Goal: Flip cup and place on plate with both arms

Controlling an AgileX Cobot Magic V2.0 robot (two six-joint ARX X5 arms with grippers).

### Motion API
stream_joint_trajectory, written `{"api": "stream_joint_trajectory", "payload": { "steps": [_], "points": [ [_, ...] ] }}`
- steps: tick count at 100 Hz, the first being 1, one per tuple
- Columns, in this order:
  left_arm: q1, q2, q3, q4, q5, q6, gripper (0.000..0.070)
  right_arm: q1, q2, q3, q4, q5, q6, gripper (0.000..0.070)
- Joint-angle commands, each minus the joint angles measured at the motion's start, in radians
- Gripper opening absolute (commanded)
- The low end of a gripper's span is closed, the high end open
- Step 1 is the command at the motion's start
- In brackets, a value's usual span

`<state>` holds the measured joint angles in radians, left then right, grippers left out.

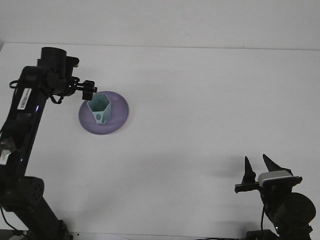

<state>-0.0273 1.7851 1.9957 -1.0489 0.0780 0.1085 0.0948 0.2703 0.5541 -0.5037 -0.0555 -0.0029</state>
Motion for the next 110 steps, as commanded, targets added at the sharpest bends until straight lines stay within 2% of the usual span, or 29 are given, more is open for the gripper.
{"api": "stream_joint_trajectory", "payload": {
  "steps": [1,5,10,15,22,29,36,46,66,76,93,110],
  "points": [
    [0.006,-0.045,0.030,-0.006,0.001,-0.025,0.0448,-0.001,-0.001,0.001,0.008,0.003,0.008,0.0360],
    [0.008,-0.088,0.030,-0.006,0.001,-0.031,0.0428,-0.001,-0.001,0.001,0.009,0.003,0.008,0.0360],
    [0.010,-0.141,0.030,-0.012,0.001,-0.043,0.0345,-0.001,-0.001,0.001,0.009,0.003,0.008,0.0360],
    [0.013,-0.194,0.029,-0.024,0.001,-0.042,0.0223,-0.001,-0.001,0.001,0.009,0.003,0.008,0.0354],
    [0.018,-0.268,0.018,-0.031,0.001,-0.040,0.0004,-0.001,-0.001,0.001,0.009,0.003,0.008,0.0313],
    [0.021,-0.343,-0.014,-0.027,0.001,-0.036,0.0013,-0.001,-0.001,0.001,0.010,0.003,0.008,0.0207],
    [0.023,-0.427,-0.087,-0.002,0.001,-0.018,0.0014,-0.001,-0.001,0.001,0.010,0.003,0.007,0.0000],
    [0.024,-0.578,-0.290,0.123,0.001,-0.011,0.0014,-0.001,-0.001,0.001,0.015,0.004,0.007,0.0001],
    [0.024,-0.956,-0.869,0.581,0.001,-0.056,0.0014,-0.001,-0.003,-0.027,0.086,0.004,0.017,0.0001],
    [0.022,-1.131,-1.129,0.751,0.000,-0.065,0.0014,-0.001,-0.026,-0.048,0.138,0.004,0.016,0.0001],
    [0.021,-1.353,-1.408,0.851,-0.001,-0.069,0.0013,-0.001,-0.092,-0.091,0.217,0.005,0.005,0.0001],
    [0.021,-1.471,-1.501,0.904,-0.011,-0.078,0.0013,-0.001,-0.096,-0.092,0.222,0.004,0.004,0.0001]
  ]
}}
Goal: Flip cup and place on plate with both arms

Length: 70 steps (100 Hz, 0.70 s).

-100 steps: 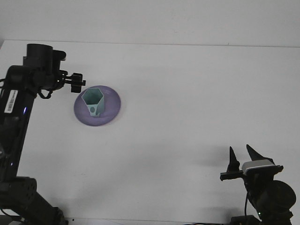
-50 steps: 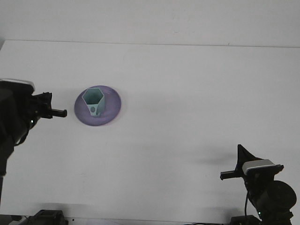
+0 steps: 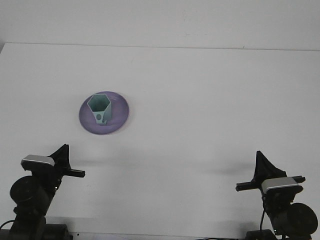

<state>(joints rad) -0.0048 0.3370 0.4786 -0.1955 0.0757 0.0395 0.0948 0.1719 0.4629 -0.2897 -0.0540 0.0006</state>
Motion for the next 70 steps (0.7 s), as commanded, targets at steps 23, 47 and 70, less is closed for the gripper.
{"api": "stream_joint_trajectory", "payload": {
  "steps": [23,47,70],
  "points": [
    [-0.001,-0.031,0.016,0.065,-0.009,-0.032,0.0015,-0.001,0.003,0.000,0.000,0.002,0.002,0.0001],
    [-0.001,-0.031,0.017,0.066,-0.009,-0.032,0.0015,-0.001,0.002,0.001,0.006,0.003,0.002,0.0001],
    [-0.001,-0.032,0.017,0.066,-0.009,-0.032,0.0015,-0.001,0.002,0.001,0.006,0.002,0.002,0.0001]
  ]
}}
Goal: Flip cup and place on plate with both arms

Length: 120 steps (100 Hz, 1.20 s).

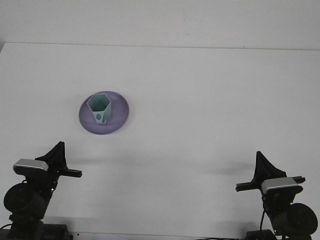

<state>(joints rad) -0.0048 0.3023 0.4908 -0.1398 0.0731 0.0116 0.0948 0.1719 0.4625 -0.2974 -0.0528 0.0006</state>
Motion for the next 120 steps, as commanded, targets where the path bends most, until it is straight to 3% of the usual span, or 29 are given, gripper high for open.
{"api": "stream_joint_trajectory", "payload": {
  "steps": [1,18,25,48,81,120],
  "points": [
    [-0.001,0.003,0.005,0.010,-0.006,-0.005,0.0015,-0.001,0.002,0.001,0.013,0.001,0.002,0.0001],
    [-0.001,-0.005,0.003,0.008,-0.006,-0.004,0.0014,-0.001,0.002,0.001,0.013,0.001,0.002,0.0001],
    [0.006,-0.020,-0.016,0.026,-0.007,0.033,0.0014,-0.001,0.002,0.001,0.013,0.001,0.002,0.0001],
    [0.008,-0.162,-0.307,0.351,-0.031,0.057,0.0014,-0.001,0.002,0.001,0.013,0.001,0.002,0.0001],
    [0.011,-0.299,-0.478,0.362,-0.030,0.035,0.0015,-0.001,0.001,0.001,0.013,0.001,0.002,0.0001],
    [0.011,-0.299,-0.477,0.351,-0.028,0.018,0.0015,-0.001,0.000,0.001,0.013,0.001,0.002,0.0001]
  ]
}}
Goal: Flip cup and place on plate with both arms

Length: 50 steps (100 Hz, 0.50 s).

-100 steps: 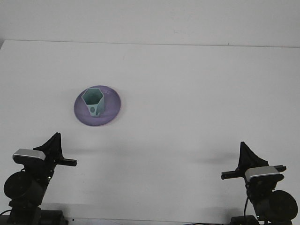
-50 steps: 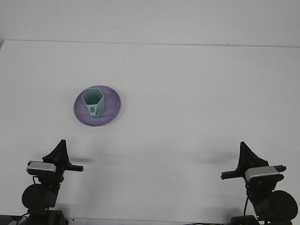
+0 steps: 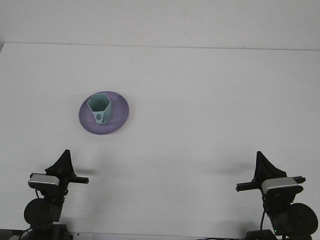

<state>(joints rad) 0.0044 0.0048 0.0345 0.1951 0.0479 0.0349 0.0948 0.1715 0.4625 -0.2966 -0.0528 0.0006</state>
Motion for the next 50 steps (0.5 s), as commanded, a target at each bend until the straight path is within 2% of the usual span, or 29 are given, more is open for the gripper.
{"api": "stream_joint_trajectory", "payload": {
  "steps": [1,50],
  "points": [
    [0.002,-0.002,-0.021,0.015,-0.003,-0.005,0.0015,-0.001,0.000,0.001,0.013,0.001,0.002,0.0001],
    [0.002,-0.002,-0.021,0.015,-0.003,-0.005,0.0015,-0.003,0.000,0.001,0.013,0.009,-0.008,0.0001]
  ]
}}
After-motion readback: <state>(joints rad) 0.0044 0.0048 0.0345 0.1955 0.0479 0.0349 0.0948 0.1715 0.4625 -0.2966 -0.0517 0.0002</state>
